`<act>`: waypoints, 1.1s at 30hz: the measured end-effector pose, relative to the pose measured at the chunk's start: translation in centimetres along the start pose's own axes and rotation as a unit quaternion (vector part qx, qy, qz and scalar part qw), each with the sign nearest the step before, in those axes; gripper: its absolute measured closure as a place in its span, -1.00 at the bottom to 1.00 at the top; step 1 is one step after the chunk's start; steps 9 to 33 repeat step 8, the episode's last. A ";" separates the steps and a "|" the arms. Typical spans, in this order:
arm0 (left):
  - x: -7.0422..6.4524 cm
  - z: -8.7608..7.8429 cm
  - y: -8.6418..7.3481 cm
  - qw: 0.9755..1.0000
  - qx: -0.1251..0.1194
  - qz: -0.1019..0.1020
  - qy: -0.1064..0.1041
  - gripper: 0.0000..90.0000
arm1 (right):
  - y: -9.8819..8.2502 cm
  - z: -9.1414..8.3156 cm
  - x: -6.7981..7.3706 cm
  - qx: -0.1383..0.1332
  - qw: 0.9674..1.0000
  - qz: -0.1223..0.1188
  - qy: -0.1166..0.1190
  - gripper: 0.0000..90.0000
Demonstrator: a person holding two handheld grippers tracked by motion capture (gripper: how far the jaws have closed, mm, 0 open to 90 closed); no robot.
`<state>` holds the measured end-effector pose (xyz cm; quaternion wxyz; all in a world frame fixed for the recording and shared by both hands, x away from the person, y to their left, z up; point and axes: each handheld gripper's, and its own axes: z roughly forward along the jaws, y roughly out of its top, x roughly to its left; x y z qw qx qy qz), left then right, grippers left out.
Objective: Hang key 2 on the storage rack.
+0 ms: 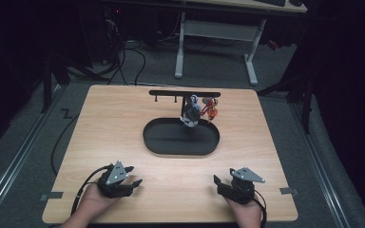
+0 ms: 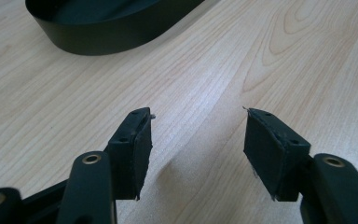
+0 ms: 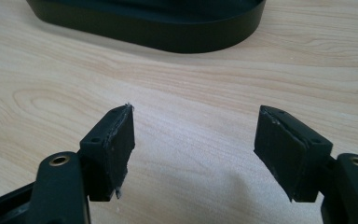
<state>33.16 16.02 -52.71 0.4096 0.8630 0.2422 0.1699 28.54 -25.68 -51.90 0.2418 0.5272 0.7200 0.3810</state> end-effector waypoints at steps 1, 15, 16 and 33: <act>0.0 0.0 0.0 1.000 -0.001 -0.004 0.000 -0.07 | 0.0 0.0 -0.1 0.000 1.000 0.000 0.001 -0.37; -0.3 0.0 -0.1 1.000 0.000 -0.001 0.006 -0.09 | -0.1 0.2 0.0 0.007 1.000 -0.003 0.014 -0.39; -0.3 0.0 -0.1 1.000 0.000 -0.001 0.006 -0.09 | -0.1 0.2 0.0 0.007 1.000 -0.003 0.014 -0.39; -0.3 0.0 -0.1 1.000 0.000 -0.001 0.006 -0.09 | -0.1 0.2 0.0 0.007 1.000 -0.003 0.014 -0.39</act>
